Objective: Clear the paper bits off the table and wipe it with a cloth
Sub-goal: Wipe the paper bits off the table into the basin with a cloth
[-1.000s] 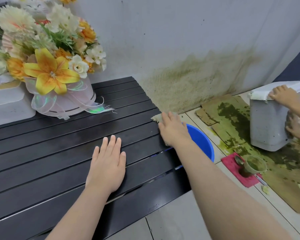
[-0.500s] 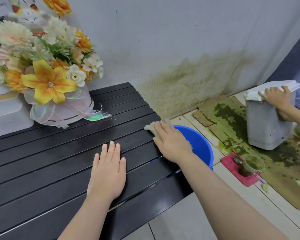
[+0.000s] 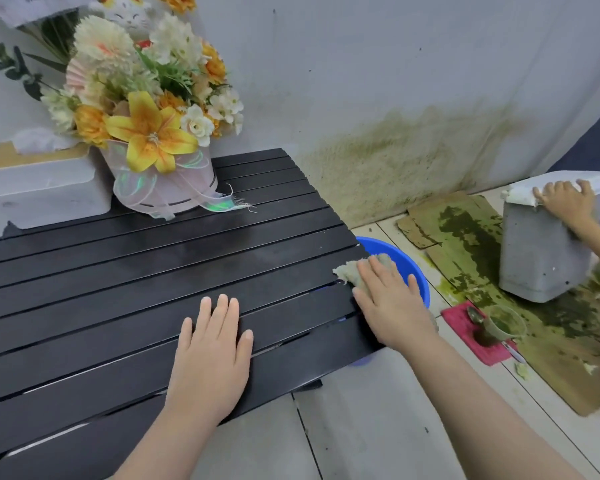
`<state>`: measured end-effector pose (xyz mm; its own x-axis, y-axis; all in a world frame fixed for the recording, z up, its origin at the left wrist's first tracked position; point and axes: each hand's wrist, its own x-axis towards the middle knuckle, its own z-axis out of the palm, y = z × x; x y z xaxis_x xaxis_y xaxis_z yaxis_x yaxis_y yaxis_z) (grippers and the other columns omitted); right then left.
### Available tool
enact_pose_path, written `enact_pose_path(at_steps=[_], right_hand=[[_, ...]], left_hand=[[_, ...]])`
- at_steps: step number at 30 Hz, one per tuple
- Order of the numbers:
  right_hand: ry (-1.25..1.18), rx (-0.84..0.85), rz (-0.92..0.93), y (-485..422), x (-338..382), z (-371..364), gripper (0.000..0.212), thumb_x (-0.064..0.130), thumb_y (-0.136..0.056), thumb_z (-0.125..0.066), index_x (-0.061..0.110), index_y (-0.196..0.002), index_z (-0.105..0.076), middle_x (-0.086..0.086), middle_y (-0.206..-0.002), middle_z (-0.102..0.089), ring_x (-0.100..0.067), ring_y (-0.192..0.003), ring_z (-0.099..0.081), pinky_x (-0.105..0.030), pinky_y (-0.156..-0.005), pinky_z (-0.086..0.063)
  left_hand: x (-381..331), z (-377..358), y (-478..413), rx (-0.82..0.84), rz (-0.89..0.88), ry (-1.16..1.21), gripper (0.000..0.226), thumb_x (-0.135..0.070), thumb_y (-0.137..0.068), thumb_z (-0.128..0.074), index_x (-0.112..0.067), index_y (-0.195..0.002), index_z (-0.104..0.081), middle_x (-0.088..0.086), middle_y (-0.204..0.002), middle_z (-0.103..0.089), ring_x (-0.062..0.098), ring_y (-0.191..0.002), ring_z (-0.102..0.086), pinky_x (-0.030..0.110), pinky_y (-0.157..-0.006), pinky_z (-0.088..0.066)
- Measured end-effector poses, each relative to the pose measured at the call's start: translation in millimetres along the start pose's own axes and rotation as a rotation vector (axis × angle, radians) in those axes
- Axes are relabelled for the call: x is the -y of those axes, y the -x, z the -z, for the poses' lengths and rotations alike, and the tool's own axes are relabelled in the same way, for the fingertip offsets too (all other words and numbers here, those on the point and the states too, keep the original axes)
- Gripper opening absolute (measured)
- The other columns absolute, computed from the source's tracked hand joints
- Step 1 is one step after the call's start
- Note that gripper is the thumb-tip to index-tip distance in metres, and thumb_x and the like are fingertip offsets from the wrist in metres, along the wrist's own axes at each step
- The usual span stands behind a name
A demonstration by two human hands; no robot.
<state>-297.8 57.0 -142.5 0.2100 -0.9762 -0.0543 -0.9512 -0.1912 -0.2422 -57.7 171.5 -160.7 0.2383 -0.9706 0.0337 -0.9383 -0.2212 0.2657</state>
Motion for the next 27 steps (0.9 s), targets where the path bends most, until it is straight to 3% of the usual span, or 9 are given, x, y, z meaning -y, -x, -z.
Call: enact_pose_path(at_steps=[3, 6, 9, 12, 15, 19, 21, 25, 27], right_hand=[[0.038, -0.074, -0.012, 2.4, 58.9, -18.3, 0.055, 0.042, -0.099, -0.023, 0.021, -0.149, -0.011, -0.002, -0.159, -0.008, -0.032, -0.144, 0.0, -0.047, -0.116, -0.002], [0.015, -0.027, 0.326, 28.8, 109.8, -43.6, 0.054, 0.039, -0.098, -0.026, 0.022, -0.149, -0.013, -0.001, -0.158, -0.012, -0.03, -0.144, 0.001, -0.044, -0.116, -0.001], [0.058, -0.024, 0.495, 22.6, 85.9, -30.1, 0.051, 0.036, -0.098, -0.028, 0.027, -0.147, -0.019, 0.004, -0.156, -0.018, -0.021, -0.144, -0.005, -0.038, -0.114, -0.01], [0.062, -0.076, 0.262, 2.4, 29.6, -7.9, 0.046, 0.031, -0.097, -0.03, 0.029, -0.143, -0.025, 0.003, -0.151, -0.027, -0.018, -0.14, -0.015, -0.04, -0.109, -0.025], [0.036, -0.083, -0.113, 8.8, 39.1, -6.7, 0.051, 0.036, -0.098, -0.027, 0.023, -0.147, -0.017, 0.0, -0.157, -0.015, -0.028, -0.143, -0.007, -0.045, -0.115, -0.011], [0.08, -0.027, 0.365, 49.9, 108.2, -41.0, 0.055, 0.039, -0.098, -0.028, 0.025, -0.148, -0.013, 0.004, -0.158, -0.012, -0.027, -0.144, -0.002, -0.04, -0.114, -0.003], [0.059, 0.009, 0.47, 45.7, 98.8, -31.7, 0.052, 0.037, -0.098, -0.028, 0.029, -0.148, -0.014, 0.007, -0.158, -0.012, -0.02, -0.144, -0.003, -0.035, -0.112, -0.002], [0.055, -0.032, -0.005, 25.3, 78.1, -16.5, 0.051, 0.035, -0.098, -0.026, 0.023, -0.147, -0.017, 0.002, -0.156, -0.016, -0.022, -0.143, -0.006, -0.047, -0.114, -0.013], [0.117, -0.101, -0.041, 31.6, 123.6, -25.9, 0.053, 0.037, -0.098, -0.025, 0.018, -0.147, -0.015, -0.003, -0.155, -0.018, -0.032, -0.141, -0.009, -0.048, -0.112, -0.016]], left_hand=[[17.8, 4.4, 23.0, -0.004, 0.017, -0.044, 0.072, -0.049, -0.084, 0.009, -0.02, -0.148, -0.004, -0.003, -0.159, -0.002, 0.017, -0.146, 0.006, 0.036, -0.118, -0.002], [20.8, 6.0, 23.5, 0.0, 0.012, -0.049, 0.07, -0.047, -0.083, 0.01, -0.02, -0.148, 0.0, -0.004, -0.158, 0.004, 0.016, -0.145, 0.01, 0.036, -0.118, 0.001], [19.2, 4.3, 23.0, 0.006, 0.012, -0.079, 0.063, -0.042, -0.088, 0.005, -0.021, -0.147, 0.004, -0.004, -0.158, 0.007, 0.016, -0.145, 0.012, 0.035, -0.118, 0.001], [18.3, 1.9, 20.6, 0.01, 0.016, -0.084, 0.056, -0.038, -0.095, -0.003, -0.02, -0.147, 0.004, -0.002, -0.159, 0.006, 0.018, -0.145, 0.012, 0.037, -0.119, 0.0], [16.5, 1.8, 19.1, 0.006, 0.03, -0.065, 0.056, -0.037, -0.095, -0.006, -0.019, -0.148, 0.003, -0.001, -0.159, 0.005, 0.019, -0.145, 0.011, 0.038, -0.118, 0.001], [15.7, 11.2, 17.4, 0.07, -0.019, -0.015, 0.054, -0.035, -0.098, -0.01, -0.018, -0.148, 0.002, -0.002, -0.159, 0.006, 0.017, -0.145, 0.011, 0.037, -0.118, 0.002], [33.9, 27.1, 18.4, 0.108, -0.027, 0.088, 0.052, -0.032, -0.099, -0.016, -0.019, -0.148, -0.005, -0.003, -0.159, -0.002, 0.015, -0.145, 0.005, 0.034, -0.117, 0.001], [137.1, 57.6, 53.9, -0.057, 0.176, -0.018, 0.051, -0.033, -0.097, -0.023, -0.017, -0.145, -0.025, 0.0, -0.155, -0.024, 0.02, -0.145, -0.01, 0.039, -0.116, -0.01], [172.5, 62.1, 77.1, -0.025, 0.259, -0.104, 0.052, -0.034, -0.097, -0.021, -0.019, -0.147, -0.018, -0.002, -0.157, -0.015, 0.021, -0.146, -0.005, 0.04, -0.117, -0.009]])
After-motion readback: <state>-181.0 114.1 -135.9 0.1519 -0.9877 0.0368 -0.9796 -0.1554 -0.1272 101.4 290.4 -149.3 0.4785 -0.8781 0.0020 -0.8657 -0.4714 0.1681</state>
